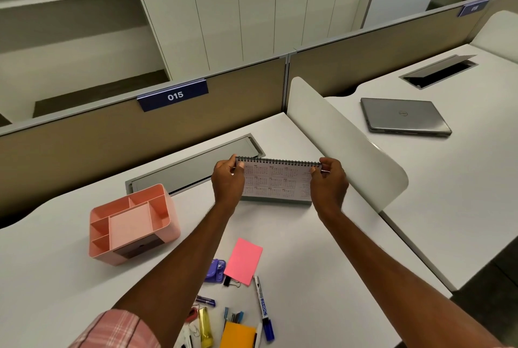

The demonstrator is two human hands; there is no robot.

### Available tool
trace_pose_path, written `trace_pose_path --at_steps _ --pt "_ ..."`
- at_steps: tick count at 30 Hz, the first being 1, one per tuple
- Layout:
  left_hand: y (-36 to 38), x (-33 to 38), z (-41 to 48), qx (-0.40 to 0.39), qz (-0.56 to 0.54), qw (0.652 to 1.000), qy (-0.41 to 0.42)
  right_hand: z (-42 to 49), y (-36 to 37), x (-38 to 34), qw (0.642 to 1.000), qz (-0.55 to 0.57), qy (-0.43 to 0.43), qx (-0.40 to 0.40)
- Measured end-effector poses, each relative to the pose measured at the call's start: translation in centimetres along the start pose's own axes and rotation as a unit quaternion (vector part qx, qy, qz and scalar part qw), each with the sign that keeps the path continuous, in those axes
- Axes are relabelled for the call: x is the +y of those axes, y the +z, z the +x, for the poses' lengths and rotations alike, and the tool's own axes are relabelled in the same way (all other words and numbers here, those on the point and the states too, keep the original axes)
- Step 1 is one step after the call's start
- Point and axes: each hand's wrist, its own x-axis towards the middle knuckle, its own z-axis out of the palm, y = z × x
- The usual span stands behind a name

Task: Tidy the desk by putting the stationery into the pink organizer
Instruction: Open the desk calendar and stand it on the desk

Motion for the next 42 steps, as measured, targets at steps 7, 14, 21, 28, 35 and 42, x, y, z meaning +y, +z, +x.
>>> trace_pose_path --at_steps 7,14,21,28,35,42 --pt "-0.4 -0.5 0.0 -0.041 0.016 0.999 0.011 -1.0 -0.3 -0.1 1.0 -0.002 -0.009 0.001" --pt "-0.1 -1.3 -0.2 -0.072 0.019 0.997 0.0 -1.8 -0.3 0.3 0.999 0.02 0.006 -0.037" --pt "-0.2 -3.5 -1.0 -0.083 0.004 0.993 -0.087 -2.1 -0.2 3.9 0.997 0.0 0.035 -0.069" --pt "-0.1 -5.9 -1.4 -0.166 0.028 0.978 -0.122 -2.3 -0.4 6.7 0.985 -0.002 0.054 -0.162" --pt "0.1 -6.9 -1.2 -0.217 0.04 0.968 -0.117 -1.6 0.2 7.9 0.968 -0.03 0.063 -0.241" --pt "-0.2 -7.6 -0.8 -0.274 0.023 0.949 -0.154 -0.8 0.4 8.8 0.949 -0.055 0.085 -0.297"
